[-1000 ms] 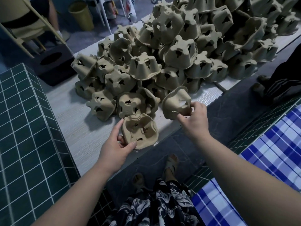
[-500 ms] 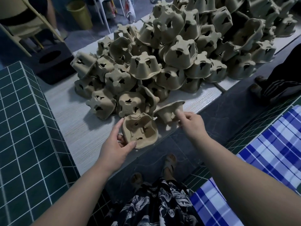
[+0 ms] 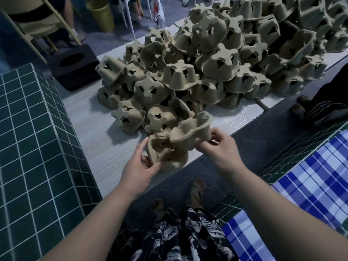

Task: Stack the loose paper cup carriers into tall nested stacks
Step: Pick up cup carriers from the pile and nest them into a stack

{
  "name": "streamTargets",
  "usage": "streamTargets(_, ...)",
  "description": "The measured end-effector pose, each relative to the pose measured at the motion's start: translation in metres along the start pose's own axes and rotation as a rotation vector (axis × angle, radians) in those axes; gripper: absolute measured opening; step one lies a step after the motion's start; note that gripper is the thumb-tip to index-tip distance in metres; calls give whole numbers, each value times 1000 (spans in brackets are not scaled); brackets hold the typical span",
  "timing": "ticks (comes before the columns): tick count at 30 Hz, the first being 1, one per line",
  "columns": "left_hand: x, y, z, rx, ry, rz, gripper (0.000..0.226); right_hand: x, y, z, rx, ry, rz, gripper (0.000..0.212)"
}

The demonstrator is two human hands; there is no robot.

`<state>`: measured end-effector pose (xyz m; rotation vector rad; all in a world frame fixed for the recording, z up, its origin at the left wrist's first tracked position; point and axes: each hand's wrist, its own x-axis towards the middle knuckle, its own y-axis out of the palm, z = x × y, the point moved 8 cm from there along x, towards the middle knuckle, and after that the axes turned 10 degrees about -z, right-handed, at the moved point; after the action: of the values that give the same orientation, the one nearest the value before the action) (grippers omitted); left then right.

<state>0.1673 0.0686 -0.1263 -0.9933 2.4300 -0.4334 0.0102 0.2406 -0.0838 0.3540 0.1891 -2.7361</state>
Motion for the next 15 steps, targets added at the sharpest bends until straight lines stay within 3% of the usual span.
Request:
streamTargets(5,-5,-16,8,-5,-28,-24,81,-12,35,-31,-61,175,236,14)
streamTargets(9,-8,-28,17,-2,-44,-26,78,-15,40,-42,-1,341,197,42)
streamTargets(15,-13,-33,24,-56,-89,-27,67,-8,55,-25,-257,169,109,36)
